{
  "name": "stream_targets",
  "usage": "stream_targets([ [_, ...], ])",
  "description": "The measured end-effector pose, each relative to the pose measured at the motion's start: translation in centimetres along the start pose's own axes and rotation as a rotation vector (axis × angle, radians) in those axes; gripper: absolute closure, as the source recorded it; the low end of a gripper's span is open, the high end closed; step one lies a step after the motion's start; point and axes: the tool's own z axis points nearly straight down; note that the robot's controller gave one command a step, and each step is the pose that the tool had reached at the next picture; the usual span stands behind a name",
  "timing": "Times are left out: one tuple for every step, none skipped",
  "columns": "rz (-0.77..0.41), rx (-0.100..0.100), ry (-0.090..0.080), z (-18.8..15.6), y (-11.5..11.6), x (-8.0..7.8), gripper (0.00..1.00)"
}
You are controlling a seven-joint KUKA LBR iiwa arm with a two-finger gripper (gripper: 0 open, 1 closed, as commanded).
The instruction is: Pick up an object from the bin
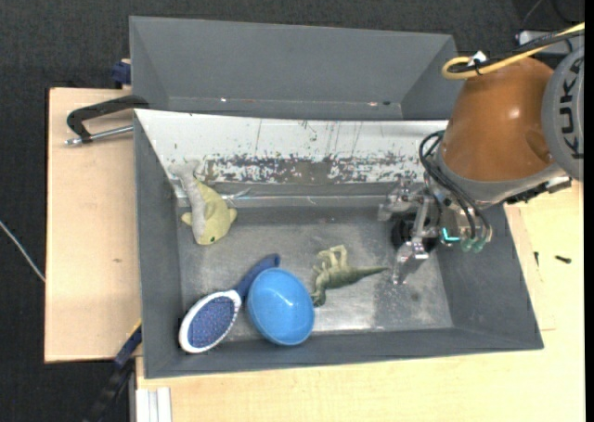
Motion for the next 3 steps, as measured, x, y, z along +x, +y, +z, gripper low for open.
stream_targets([
  [0.105,-0.001,-0.012,10.9,-0.2,0.2,0.00],
  [0.103,0.000,-0.010,10.6,-0.2,0.2,1.00],
  [0.130,0.000,-0.021,-4.6,0.0,-0.3,1.00],
])
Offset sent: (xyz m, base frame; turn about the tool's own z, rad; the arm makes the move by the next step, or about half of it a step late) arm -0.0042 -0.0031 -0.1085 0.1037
